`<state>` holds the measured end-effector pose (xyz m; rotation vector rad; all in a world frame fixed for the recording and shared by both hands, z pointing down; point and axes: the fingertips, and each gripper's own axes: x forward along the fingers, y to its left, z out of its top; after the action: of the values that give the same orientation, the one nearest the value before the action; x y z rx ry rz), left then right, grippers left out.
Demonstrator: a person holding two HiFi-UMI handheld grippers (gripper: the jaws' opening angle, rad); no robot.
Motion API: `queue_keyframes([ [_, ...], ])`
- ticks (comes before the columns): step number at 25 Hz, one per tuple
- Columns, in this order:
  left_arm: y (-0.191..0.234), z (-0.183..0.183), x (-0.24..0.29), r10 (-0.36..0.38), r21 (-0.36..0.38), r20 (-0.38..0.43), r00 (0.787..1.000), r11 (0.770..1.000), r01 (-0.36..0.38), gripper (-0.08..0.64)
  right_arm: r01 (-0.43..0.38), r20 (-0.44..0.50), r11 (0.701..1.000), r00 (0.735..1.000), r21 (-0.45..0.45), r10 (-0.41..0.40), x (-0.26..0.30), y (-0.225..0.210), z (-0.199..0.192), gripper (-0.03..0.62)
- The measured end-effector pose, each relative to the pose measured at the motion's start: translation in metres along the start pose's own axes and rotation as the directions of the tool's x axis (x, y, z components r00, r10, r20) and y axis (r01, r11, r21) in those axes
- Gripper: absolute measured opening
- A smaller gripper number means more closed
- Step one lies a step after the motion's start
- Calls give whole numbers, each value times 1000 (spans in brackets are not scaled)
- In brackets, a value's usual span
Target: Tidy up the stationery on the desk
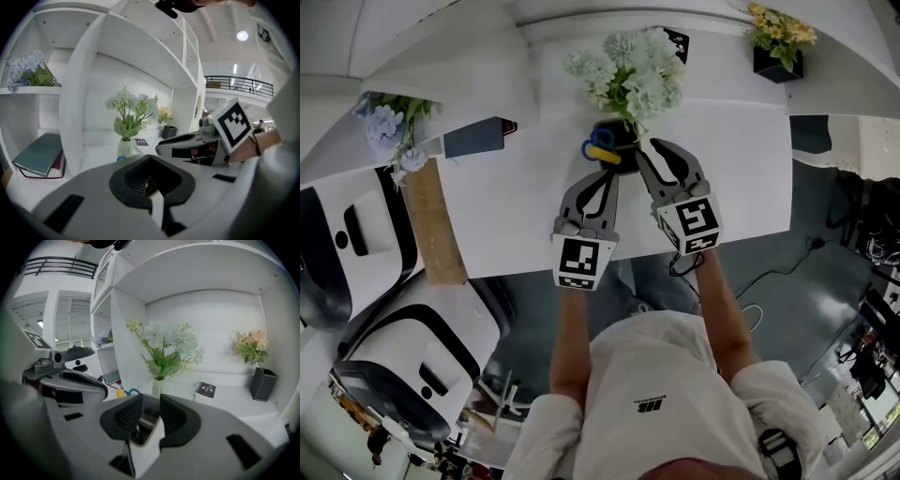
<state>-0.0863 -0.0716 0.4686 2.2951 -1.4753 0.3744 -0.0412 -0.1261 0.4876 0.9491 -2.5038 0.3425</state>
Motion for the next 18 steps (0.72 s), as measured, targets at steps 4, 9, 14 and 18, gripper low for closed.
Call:
queue_keyframes([
  [4,-10,-1,6,-27,9,-9,1000,1000,27,0,27,-31,1000,999,6,-27,-11,-10,-16,95],
  [9,-23,-4,14,-57,19,-23,998,998,57,0,63,-82,998,995,9,-62,-25,-22,-40,95],
  [14,-36,-9,22,-87,25,-40,995,996,88,0,107,-155,994,983,16,-104,-35,-35,-69,95],
  [18,-46,-14,28,-107,30,-53,993,994,109,0,129,-221,991,968,26,-121,-39,-44,-94,95],
])
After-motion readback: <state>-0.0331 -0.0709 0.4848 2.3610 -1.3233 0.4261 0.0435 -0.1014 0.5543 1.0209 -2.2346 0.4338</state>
